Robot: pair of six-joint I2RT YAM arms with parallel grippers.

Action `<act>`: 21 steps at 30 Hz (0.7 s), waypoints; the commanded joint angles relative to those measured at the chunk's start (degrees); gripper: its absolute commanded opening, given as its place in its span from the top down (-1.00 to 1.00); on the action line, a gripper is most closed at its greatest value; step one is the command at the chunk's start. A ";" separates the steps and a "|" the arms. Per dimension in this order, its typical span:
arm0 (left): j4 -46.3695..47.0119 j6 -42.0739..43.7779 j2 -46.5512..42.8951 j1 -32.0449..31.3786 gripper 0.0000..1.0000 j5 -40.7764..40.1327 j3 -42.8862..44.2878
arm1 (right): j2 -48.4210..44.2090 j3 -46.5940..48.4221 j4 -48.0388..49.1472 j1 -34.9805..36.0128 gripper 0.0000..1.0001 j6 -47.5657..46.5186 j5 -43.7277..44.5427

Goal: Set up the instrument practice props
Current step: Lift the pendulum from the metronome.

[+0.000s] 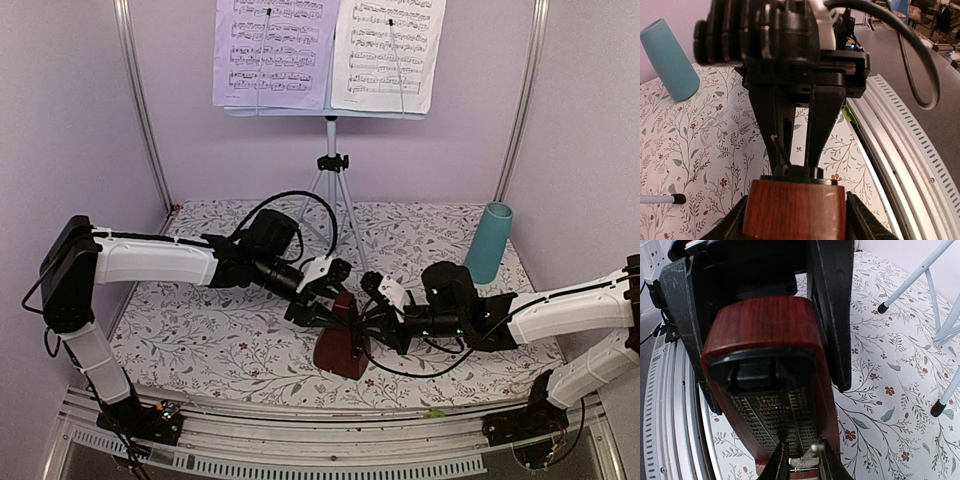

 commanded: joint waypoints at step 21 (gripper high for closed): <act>-5.81 0.59 4.56 -0.55 1.00 -1.71 -0.58 | -3.19 3.93 -2.12 0.79 0.82 -1.36 0.96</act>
